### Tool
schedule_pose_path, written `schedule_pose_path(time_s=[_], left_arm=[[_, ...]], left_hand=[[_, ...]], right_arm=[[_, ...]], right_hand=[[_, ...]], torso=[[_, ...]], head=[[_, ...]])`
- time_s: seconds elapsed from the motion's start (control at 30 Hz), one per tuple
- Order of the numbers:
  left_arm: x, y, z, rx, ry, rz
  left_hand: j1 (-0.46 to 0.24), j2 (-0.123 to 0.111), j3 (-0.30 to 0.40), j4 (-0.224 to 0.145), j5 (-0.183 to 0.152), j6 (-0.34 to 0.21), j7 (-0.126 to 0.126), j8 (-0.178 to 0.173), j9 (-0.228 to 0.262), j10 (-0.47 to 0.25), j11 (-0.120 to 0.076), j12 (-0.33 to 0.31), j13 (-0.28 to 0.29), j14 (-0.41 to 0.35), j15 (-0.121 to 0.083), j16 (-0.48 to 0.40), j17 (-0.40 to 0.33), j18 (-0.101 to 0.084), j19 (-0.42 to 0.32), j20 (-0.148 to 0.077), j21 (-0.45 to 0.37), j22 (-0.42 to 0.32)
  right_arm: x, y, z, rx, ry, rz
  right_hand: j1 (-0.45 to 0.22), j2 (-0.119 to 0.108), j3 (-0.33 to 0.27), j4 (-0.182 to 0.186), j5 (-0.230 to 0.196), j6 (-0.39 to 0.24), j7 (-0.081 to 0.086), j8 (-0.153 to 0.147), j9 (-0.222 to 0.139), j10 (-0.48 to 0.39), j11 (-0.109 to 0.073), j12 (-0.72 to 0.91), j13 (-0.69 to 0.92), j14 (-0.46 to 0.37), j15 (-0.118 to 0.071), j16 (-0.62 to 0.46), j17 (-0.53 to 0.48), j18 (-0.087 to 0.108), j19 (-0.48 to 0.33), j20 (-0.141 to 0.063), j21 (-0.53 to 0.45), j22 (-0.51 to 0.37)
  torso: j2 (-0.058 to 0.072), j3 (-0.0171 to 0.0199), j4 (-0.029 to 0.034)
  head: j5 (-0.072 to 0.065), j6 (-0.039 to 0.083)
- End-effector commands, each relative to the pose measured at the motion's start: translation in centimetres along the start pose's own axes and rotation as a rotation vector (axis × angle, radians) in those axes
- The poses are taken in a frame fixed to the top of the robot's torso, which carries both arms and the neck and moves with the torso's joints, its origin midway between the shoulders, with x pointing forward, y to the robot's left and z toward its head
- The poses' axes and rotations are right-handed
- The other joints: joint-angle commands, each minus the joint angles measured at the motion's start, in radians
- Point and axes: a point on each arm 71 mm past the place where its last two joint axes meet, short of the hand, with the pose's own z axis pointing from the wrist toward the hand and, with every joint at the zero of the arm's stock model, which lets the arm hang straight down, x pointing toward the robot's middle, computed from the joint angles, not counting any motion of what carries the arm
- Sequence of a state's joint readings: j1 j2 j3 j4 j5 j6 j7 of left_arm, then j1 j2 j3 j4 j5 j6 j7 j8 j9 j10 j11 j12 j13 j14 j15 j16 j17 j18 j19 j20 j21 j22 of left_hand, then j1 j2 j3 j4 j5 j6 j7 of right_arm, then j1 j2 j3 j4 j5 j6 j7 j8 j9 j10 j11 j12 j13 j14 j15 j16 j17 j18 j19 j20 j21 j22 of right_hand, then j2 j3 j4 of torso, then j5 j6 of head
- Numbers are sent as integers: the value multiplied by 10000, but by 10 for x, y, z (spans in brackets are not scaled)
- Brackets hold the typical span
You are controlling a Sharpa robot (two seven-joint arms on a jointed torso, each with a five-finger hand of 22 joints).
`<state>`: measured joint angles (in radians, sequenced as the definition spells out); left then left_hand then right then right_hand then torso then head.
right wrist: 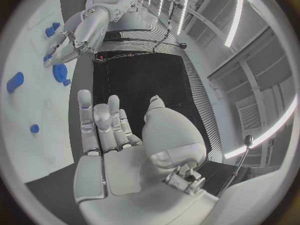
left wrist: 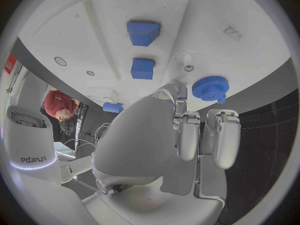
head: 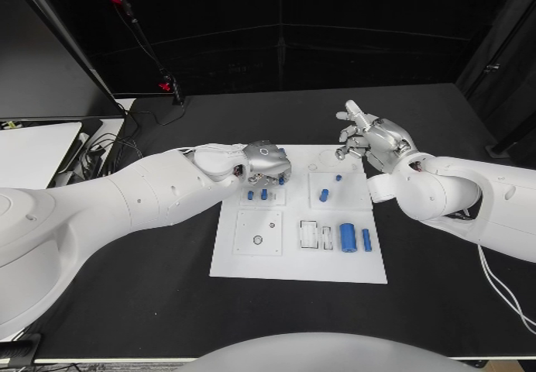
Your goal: Assemble the parts on the task board
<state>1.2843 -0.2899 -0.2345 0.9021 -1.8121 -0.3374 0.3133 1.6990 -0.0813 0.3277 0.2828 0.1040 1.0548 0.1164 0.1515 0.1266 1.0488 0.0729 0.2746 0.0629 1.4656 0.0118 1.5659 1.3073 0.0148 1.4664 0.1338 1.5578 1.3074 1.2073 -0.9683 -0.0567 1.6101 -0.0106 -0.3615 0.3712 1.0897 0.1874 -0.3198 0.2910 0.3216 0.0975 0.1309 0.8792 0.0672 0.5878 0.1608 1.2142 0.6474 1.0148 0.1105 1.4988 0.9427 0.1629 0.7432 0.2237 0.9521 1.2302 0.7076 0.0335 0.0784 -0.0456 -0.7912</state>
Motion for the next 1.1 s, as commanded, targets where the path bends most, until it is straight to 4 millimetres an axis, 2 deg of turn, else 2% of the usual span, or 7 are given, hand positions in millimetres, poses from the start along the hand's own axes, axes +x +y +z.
schedule_pose_path(time_s=[0.03, 0.23, 0.43, 0.67, 0.87, 1.0, 1.1], left_arm=[[0, -1, -1, 140, -206, 167], [-7, -1, -3, 213, -1169, 297], [-20, 2, -6, 248, -1777, 413], [-29, 7, -16, 265, -2115, 529], [-29, 12, -27, 149, -1948, 443], [-27, 17, -40, -69, -1784, 248], [-25, 20, -47, -258, -1729, 33]], left_hand=[[-87, 84, 39, 47, -42, 102, 22, 53, 27, 83, -6, -64, -14, 925, -13, -3, 2331, -127, 972, -43, 72, 2607], [-136, 74, 53, 49, -22, 89, 3, 15, 17, 67, -7, -169, -26, 920, -13, -6, 2318, -138, 1009, -50, 102, 2621], [-189, 74, 62, 60, -13, 90, 7, -6, 12, 70, 10, -236, -27, 914, 12, -9, 2300, -136, 1002, -52, 96, 2618], [-217, 81, 81, 58, 0, 124, -11, -6, 17, 90, 3, -286, -26, 912, 9, -11, 2293, -128, 976, -51, 74, 2608], [-251, 91, 94, 66, 5, 149, -19, -6, 21, 106, 3, -324, -26, 928, 6, -5, 2329, -142, 1024, -52, 113, 2626], [-350, 118, 118, 85, -20, 173, -33, -19, 27, 106, -1, -423, -28, 948, -12, 3, 2376, -148, 1044, -57, 129, 2634], [-395, 143, 134, 88, -40, 179, -36, -28, 29, 120, -3, -460, -27, 950, -14, 3, 2377, -148, 1044, -60, 129, 2634]], right_arm=[[1, 1, 0, -45, 101, 39], [0, 1, 1, 12, 54, 20], [-1, 0, 1, 30, 38, 14], [-2, 0, 1, 42, 31, 12], [-2, 0, 1, 50, 29, 12], [-3, 0, 1, 59, 37, 16], [-4, 0, 1, 64, 22, 11]], right_hand=[[56, 73, -51, 1, 43, -54, 1053, 51, -16, -26, 5, -63, -19, -83, 18, -32, -30, 200, -39, 2, -72, -17], [63, 76, -46, -2, 53, -53, 1053, 52, -16, -24, 6, -65, -33, -92, 19, -39, -40, 200, -44, 3, -74, -22], [68, 78, -43, -4, 59, -53, 1053, 52, -17, -23, 6, -67, -42, -117, 20, -45, -68, 200, -47, 4, -76, -25], [68, 78, -43, -4, 59, -53, 1053, 52, -17, -23, 6, -67, -42, -117, 20, -45, -68, 200, -47, 4, -76, -25], [68, 78, -43, -4, 59, -53, 1053, 52, -17, -23, 6, -67, -42, -117, 20, -45, -68, 200, -47, 4, -76, -25], [74, 82, -39, -5, 66, -55, 1054, 52, -17, -23, 7, -70, -56, -89, 22, -46, -35, 200, -52, 6, -79, -30], [74, 82, -39, -5, 67, -55, 1054, 52, -17, -23, 7, -70, -56, -88, 22, -46, -34, 200, -52, 6, -79, -30]], torso=[[-2, 2, -2], [-12, 6, 18], [-14, 7, 5], [-14, 12, 27], [-10, 2, 25], [2, -5, 5], [-6, 0, 34]], head=[[6, 8], [-23, 35], [15, 42], [40, 45], [70, 38], [166, 35], [155, 17]])
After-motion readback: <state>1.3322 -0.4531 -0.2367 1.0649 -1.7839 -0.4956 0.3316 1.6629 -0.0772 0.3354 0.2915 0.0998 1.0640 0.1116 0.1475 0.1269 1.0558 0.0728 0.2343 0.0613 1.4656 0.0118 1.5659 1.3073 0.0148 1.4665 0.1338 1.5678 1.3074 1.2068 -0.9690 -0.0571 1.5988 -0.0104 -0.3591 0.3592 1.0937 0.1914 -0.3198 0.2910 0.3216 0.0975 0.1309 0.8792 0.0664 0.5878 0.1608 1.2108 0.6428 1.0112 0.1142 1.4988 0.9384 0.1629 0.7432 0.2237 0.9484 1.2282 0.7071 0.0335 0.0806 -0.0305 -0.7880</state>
